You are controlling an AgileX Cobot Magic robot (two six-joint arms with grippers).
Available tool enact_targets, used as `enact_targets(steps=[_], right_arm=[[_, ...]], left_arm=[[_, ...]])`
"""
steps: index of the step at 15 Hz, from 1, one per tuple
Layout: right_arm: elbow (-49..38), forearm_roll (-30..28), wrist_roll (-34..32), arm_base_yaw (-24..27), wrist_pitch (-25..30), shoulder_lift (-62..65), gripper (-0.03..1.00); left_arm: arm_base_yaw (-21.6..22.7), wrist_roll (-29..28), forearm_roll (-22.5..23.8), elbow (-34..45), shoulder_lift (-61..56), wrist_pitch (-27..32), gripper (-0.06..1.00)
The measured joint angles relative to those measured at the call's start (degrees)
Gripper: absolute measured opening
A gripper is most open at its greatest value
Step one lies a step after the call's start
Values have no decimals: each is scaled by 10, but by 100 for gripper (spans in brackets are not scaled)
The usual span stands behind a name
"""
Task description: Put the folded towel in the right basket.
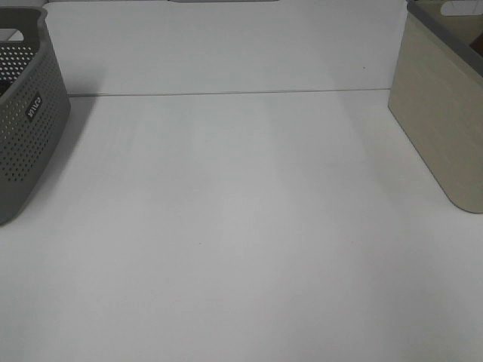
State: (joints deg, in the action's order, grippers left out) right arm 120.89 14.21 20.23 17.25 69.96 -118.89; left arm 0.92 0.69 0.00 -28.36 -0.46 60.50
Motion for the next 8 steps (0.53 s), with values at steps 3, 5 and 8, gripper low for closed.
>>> enact_targets(steps=[3,5,8], right_arm=[[0,-7,-22,0,0,0,64],[0,19,-30,-3,0,3,66],[0,32,-36,-51,-1,41,66]], left_arm=[[0,0,0,0,0,0,97],[0,0,0,0,0,0,97],[0,0,0,0,0,0,97]])
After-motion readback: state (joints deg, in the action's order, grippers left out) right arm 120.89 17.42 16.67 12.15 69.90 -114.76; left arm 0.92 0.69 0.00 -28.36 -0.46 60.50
